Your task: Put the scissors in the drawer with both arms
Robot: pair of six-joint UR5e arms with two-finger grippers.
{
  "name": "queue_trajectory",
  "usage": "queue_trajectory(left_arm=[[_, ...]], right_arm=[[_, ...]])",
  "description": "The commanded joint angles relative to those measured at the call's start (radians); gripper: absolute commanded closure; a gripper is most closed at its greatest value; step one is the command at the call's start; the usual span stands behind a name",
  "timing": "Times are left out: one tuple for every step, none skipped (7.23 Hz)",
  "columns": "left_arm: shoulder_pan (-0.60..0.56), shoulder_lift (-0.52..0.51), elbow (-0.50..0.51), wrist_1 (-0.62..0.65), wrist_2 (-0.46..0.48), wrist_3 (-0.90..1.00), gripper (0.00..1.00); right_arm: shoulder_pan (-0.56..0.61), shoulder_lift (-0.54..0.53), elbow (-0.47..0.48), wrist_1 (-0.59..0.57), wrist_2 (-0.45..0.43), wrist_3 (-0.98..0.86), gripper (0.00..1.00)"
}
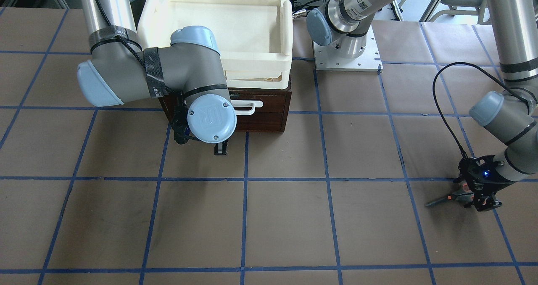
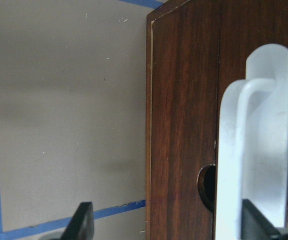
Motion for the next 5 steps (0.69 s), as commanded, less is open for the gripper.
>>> queue_trajectory(left_arm=[[0.0, -0.001, -0.001, 0.0, -0.002, 0.004, 0.36], [0.0, -0.001, -0.001, 0.0, -0.002, 0.004, 0.37], [0.0, -0.001, -0.001, 0.0, -0.002, 0.01, 0.4], [0.0, -0.001, -0.001, 0.0, -0.005, 0.016, 0.56], [0.0, 0.002, -0.001, 0.0, -0.005, 0.016, 0.66]], right_arm=[[0.005, 0.017, 0.001, 0.001, 0.018, 0.0, 0.0], [0.005, 0.02, 0.001, 0.01, 0.02, 0.001, 0.0], [0.005, 0.021, 0.001, 0.016, 0.02, 0.0, 0.0], [0.005, 0.024, 0.004, 0.018, 0.02, 0.0, 0.0], [0.005, 0.026, 0.026, 0.007, 0.021, -0.006, 0.0]])
